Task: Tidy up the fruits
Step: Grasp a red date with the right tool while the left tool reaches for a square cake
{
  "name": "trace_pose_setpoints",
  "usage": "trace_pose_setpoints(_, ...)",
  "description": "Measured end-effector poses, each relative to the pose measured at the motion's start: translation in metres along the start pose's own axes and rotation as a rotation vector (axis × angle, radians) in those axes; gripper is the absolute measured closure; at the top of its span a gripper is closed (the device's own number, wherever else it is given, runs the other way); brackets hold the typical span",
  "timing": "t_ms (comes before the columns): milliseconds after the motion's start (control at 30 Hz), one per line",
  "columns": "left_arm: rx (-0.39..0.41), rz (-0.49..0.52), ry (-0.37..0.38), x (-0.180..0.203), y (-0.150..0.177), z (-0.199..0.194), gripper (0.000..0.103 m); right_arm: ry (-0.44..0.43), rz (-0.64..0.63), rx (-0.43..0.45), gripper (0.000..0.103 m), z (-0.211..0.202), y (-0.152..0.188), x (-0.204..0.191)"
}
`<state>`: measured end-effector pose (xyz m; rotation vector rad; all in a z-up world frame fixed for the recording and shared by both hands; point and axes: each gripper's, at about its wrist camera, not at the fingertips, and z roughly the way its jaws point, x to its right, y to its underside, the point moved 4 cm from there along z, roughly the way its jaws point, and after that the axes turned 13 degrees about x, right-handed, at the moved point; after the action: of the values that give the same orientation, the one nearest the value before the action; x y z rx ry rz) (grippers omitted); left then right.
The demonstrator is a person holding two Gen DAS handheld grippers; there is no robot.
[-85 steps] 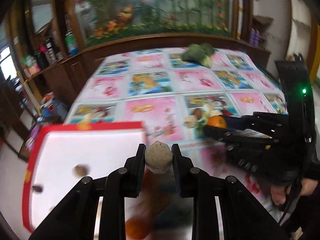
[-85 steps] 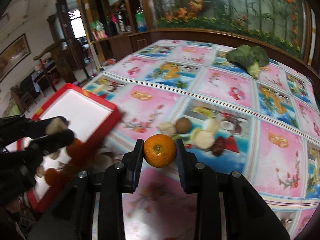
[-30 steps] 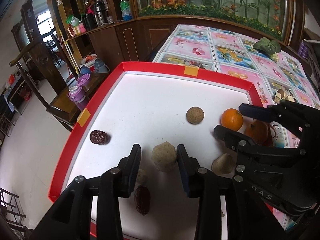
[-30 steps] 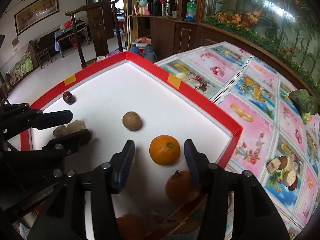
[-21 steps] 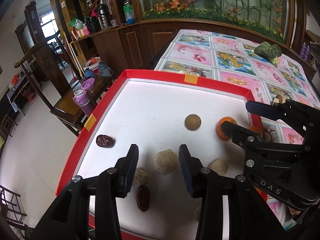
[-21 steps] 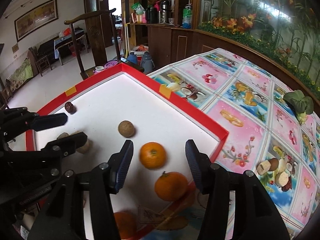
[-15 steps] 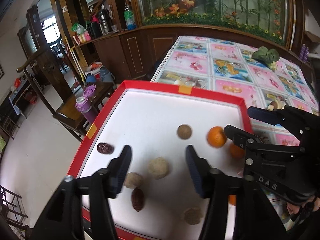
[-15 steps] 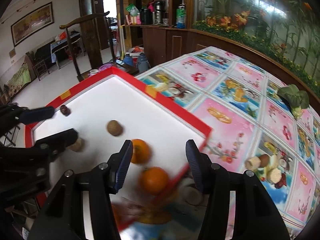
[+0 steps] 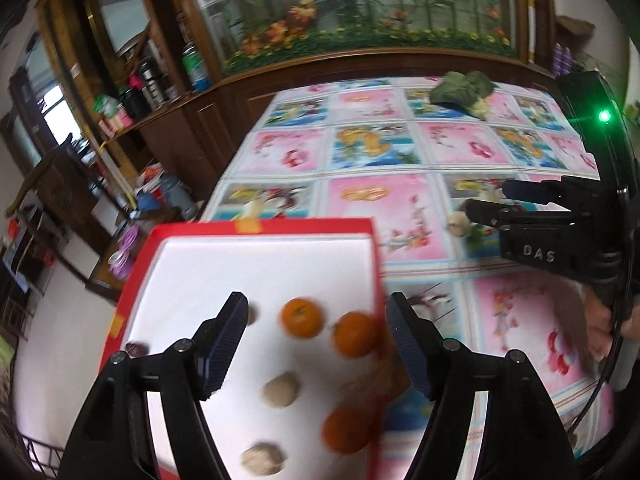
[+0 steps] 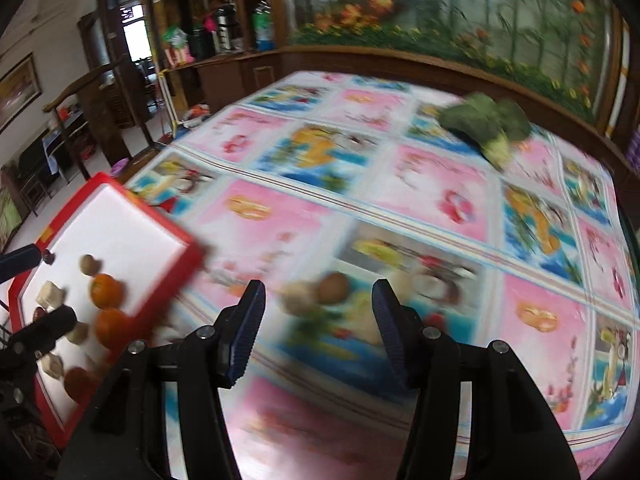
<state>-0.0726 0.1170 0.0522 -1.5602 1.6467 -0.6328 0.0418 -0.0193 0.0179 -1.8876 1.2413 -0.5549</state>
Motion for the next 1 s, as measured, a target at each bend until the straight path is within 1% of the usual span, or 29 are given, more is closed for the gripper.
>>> trace_pose_setpoints(133,0.008,0.031,0.059,0.029,-0.010,0.012,0.031,0.038,-0.029,-0.034,0.046,0.000,0.013,0.038)
trace_pose_setpoints(200,0.010,0.047,0.101,0.044,-0.013,0.019,0.030,0.043,-0.036,-0.054,0.046,0.001,0.020,0.050)
trace_pose_setpoints(300,-0.009,0.071,0.130,0.062,-0.013,0.033,0.030,0.042,-0.045,-0.076,0.046,0.004,0.030,0.061)
trace_pose_setpoints(333,-0.017,0.074,0.151,0.068,-0.013,0.039,0.030,0.038,-0.050,-0.079,0.046,0.004,0.031,0.061)
trace_pose_setpoints(500,-0.062,0.071,0.170,0.079,-0.011,0.058,0.030,0.011,-0.061,-0.088,0.046,0.007,0.034,0.054)
trace_pose_setpoints(667,-0.078,0.074,0.189,0.085,-0.012,0.069,0.030,0.037,-0.046,-0.070,0.046,0.013,0.033,0.055)
trace_pose_setpoints(767,-0.095,0.071,0.195,0.087,-0.014,0.079,0.030,0.057,-0.061,-0.065,0.047,0.015,0.032,0.053)
trace_pose_setpoints(800,-0.101,0.069,0.201,0.088,-0.014,0.082,0.030,0.060,-0.065,-0.061,0.049,0.014,0.032,0.052)
trace_pose_setpoints(833,-0.104,0.067,0.205,0.089,-0.015,0.085,0.030,0.053,-0.068,-0.060,0.056,0.014,0.032,0.051)
trace_pose_setpoints(867,-0.105,0.069,0.206,0.091,-0.016,0.087,0.030,0.051,-0.072,-0.061,0.067,0.014,0.032,0.051)
trace_pose_setpoints(933,-0.107,0.077,0.207,0.095,-0.017,0.091,0.030,0.048,-0.069,-0.067,0.077,0.013,0.031,0.051)
trace_pose_setpoints(1000,-0.108,0.081,0.209,0.098,-0.018,0.094,0.030,0.048,-0.062,-0.072,0.080,0.013,0.031,0.053)
